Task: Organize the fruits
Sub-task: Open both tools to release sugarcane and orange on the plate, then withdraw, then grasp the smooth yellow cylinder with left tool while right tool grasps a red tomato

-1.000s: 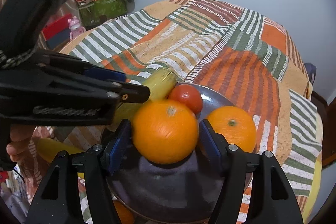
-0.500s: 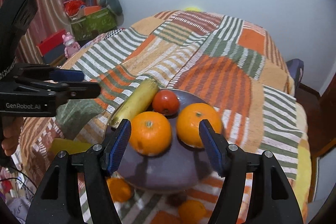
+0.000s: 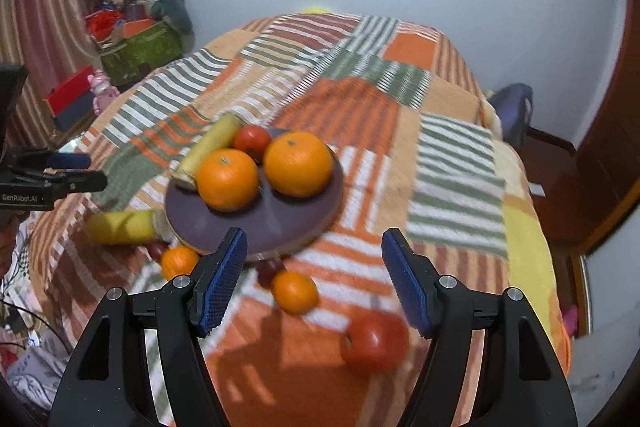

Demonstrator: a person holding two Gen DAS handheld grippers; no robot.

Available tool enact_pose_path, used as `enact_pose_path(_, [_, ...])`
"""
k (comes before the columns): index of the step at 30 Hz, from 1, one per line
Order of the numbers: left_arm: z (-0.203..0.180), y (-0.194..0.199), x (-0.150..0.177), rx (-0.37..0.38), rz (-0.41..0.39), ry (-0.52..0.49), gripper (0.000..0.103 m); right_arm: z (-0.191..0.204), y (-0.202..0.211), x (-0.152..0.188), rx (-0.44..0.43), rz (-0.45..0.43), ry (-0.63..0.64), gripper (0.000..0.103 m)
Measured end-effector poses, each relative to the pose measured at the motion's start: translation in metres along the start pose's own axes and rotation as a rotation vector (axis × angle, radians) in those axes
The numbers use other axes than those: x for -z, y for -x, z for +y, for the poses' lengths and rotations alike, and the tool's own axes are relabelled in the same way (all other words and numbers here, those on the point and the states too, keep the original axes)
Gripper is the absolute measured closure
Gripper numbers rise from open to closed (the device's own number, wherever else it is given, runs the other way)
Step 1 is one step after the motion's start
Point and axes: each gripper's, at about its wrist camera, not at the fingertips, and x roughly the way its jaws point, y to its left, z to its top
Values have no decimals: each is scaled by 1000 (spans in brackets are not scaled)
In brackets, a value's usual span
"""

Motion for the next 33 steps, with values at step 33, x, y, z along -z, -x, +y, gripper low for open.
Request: enact_pose_path(33, [-24, -60, 27, 14, 122, -117, 38, -40, -26, 70, 1, 169, -236, 57])
